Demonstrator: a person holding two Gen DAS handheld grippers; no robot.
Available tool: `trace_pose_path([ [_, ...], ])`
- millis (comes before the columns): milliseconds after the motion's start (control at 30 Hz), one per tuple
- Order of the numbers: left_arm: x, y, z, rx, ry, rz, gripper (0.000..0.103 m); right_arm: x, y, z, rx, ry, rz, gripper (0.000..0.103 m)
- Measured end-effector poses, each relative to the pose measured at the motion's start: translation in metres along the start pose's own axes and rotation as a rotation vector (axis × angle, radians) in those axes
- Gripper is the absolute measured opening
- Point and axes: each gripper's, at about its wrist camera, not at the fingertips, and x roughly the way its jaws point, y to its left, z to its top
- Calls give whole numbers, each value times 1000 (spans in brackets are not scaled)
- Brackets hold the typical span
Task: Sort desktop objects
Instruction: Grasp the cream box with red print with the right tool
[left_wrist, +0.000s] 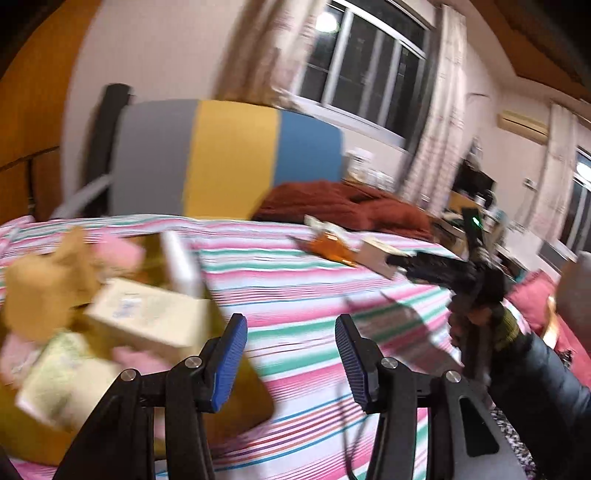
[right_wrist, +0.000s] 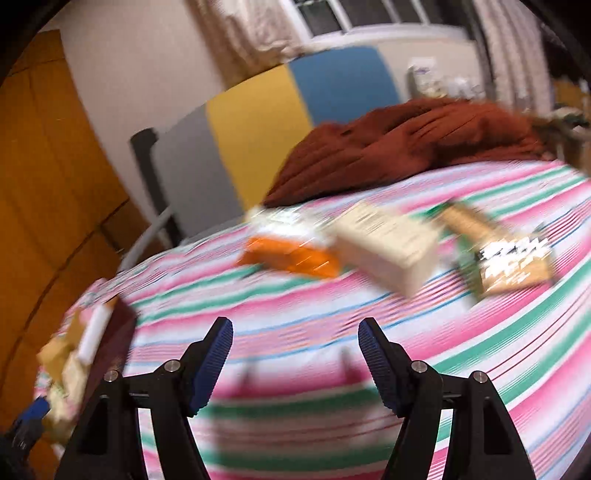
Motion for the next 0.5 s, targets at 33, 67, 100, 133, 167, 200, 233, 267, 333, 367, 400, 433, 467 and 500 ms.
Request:
trace_pose_path([
  [33, 5, -6, 1, 9, 8, -20, 51, 1, -7, 7, -20, -4, -26, 77],
  [67, 10, -13, 2, 18, 15, -40, 51, 4, -12, 13, -46, 0, -53, 79],
  [100, 13, -17, 2, 24, 19, -52, 51, 9, -17, 19, -68, 6, -81, 80],
  [133, 16, -21, 1, 30, 28, -63, 51, 14, -22, 24, -89, 13, -109, 80],
  [167, 19, -24, 0, 37, 37, -75, 51, 19, -26, 29, -107, 23, -125, 80],
  [200, 22, -28, -1, 43, 45, -87, 51, 25, -29, 35, -125, 32, -138, 80],
  [233, 25, -31, -2, 51, 57, -95, 51, 31, -30, 39, -141, 43, -143, 81],
  [267, 28, -33, -5, 59, 69, -98, 51, 35, -31, 41, -156, 53, -141, 82],
  [333, 33, -35, -9, 65, 91, -107, 51, 47, -32, 48, -188, 76, -114, 86],
  [367, 36, -36, -10, 64, 103, -113, 51, 53, -31, 50, -201, 85, -105, 86],
  [400, 37, -35, -12, 61, 110, -117, 51, 58, -30, 51, -221, 91, -103, 86],
  [433, 38, -35, -13, 57, 117, -119, 51, 62, -29, 53, -243, 97, -102, 88],
  [467, 40, -35, -14, 54, 123, -123, 51, 66, -27, 53, -262, 103, -106, 89],
  [500, 42, -35, -14, 49, 130, -128, 51, 71, -26, 54, -279, 115, -109, 89],
])
